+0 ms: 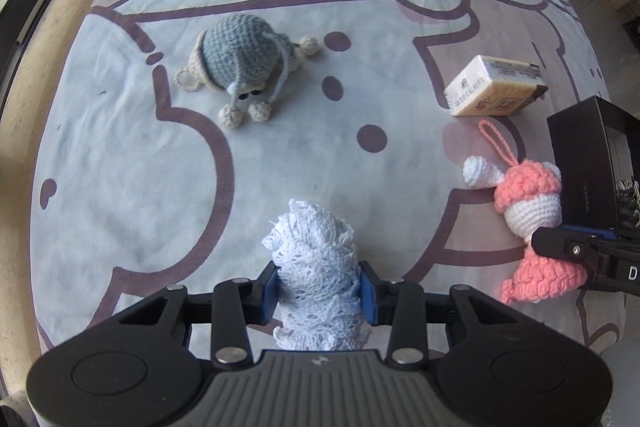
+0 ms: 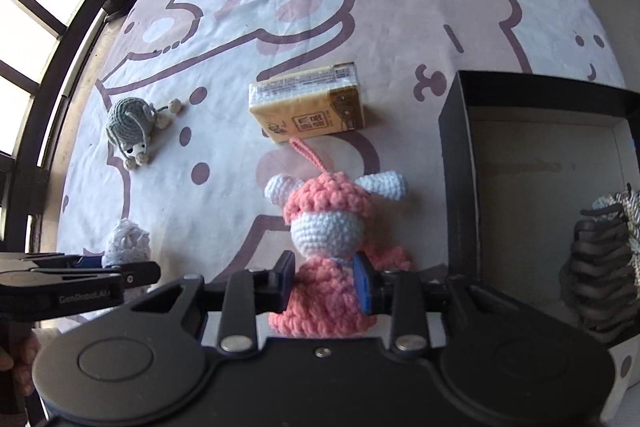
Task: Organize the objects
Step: 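Lift the lace bundle and bunny and carry both over the black box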
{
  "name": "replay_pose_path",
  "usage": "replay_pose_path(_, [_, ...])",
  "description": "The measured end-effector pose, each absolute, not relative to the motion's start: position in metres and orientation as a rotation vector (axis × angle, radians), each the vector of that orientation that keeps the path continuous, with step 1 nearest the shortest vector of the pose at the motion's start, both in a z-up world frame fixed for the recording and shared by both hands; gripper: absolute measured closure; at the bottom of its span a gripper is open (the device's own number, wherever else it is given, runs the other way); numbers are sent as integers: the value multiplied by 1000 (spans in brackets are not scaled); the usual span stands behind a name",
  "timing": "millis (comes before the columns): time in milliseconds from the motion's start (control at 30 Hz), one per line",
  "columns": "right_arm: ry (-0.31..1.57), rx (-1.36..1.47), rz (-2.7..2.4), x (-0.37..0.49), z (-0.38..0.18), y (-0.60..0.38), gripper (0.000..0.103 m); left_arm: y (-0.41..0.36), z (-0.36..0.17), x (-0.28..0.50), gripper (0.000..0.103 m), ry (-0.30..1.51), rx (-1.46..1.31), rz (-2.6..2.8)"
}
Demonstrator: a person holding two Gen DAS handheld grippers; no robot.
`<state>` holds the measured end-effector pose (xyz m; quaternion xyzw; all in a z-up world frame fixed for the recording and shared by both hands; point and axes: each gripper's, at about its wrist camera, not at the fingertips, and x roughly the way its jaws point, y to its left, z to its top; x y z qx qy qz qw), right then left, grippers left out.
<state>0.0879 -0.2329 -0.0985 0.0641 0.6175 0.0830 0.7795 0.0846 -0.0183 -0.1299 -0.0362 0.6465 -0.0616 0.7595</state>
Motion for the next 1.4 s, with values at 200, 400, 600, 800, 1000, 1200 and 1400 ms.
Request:
replay_pose_path(200, [1388, 140, 173, 81, -112, -233, 67, -24, -140, 88, 53, 1437, -46, -163])
replay_pose_path(400, [1415, 96, 164, 85, -124, -227, 61, -20, -146, 87, 38, 1495, -30, -138])
replay_pose_path(600, [1455, 63, 166, 86, -135, -221, 59, -15, -144, 88, 45, 1475, -56, -125])
replay_pose_path(800, [1452, 53, 200, 83, -134, -223, 66, -25, -138, 88, 65, 1470, -17, -169])
replay_pose_path(1000, [1376, 90, 178, 82, -115, -232, 68, -22, -118, 92, 66, 1407, -58, -174])
replay_pose_path(1200, [1284, 153, 192, 82, -87, -237, 68, -25, -94, 96, 66, 1354, -102, -180])
replay_pose_path(1400, [1199, 195, 200, 77, -60, -242, 68, -29, -68, 91, 66, 1292, -106, -189])
